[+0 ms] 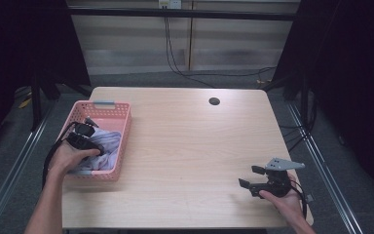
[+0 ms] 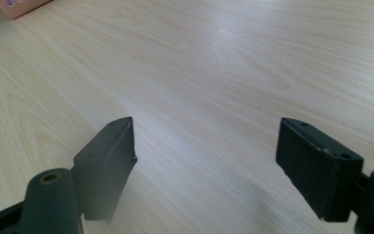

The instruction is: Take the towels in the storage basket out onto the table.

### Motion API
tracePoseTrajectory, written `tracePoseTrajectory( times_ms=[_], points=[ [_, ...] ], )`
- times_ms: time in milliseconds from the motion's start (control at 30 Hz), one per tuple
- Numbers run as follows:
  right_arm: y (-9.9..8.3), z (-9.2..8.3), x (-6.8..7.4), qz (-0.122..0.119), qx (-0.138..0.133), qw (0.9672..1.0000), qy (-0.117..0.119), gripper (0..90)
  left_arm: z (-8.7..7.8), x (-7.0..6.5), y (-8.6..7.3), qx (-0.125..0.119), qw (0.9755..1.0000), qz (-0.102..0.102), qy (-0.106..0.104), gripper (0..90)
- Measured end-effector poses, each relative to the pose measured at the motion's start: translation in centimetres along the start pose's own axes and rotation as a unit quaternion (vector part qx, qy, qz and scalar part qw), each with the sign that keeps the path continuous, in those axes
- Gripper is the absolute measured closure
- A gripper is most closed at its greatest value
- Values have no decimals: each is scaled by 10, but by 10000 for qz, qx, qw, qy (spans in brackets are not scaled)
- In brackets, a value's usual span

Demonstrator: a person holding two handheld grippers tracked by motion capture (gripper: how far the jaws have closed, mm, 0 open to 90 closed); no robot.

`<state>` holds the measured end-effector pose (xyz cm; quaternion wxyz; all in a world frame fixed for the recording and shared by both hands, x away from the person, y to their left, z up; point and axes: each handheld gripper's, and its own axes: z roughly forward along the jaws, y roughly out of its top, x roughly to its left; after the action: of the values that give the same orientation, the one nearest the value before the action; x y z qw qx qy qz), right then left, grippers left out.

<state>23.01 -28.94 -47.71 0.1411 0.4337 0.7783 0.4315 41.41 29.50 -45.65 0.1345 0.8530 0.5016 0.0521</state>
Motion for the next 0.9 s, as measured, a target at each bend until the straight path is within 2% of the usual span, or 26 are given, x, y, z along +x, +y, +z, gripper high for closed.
tracePoseTrajectory(
  times_ms=[133, 467, 567, 600, 767, 900],
  points=[
    [1, 1, 0, 26, -1, 10000, 20, 219, -4, 5, -2, -61, 9997, -110, -191, 465],
    [1, 0, -1, 32, -40, 10000, 29, 223, -12, 9, -10, -358, 9980, -213, -469, 484],
    [0, 0, -1, 52, -35, 10000, 33, 225, -16, 10, -13, -507, 9968, -267, -550, 483],
    [0, 0, -1, 48, -34, 10000, 34, 225, -18, 11, -14, -511, 9966, -221, -603, 481],
    [1, 0, -1, 49, -38, 10000, 16, 224, -25, 13, -16, -672, 9945, -247, -762, 481],
    [1, 0, -1, 57, -42, 10000, 11, 225, -32, 13, -18, -894, 9924, -322, -787, 480]
  ],
)
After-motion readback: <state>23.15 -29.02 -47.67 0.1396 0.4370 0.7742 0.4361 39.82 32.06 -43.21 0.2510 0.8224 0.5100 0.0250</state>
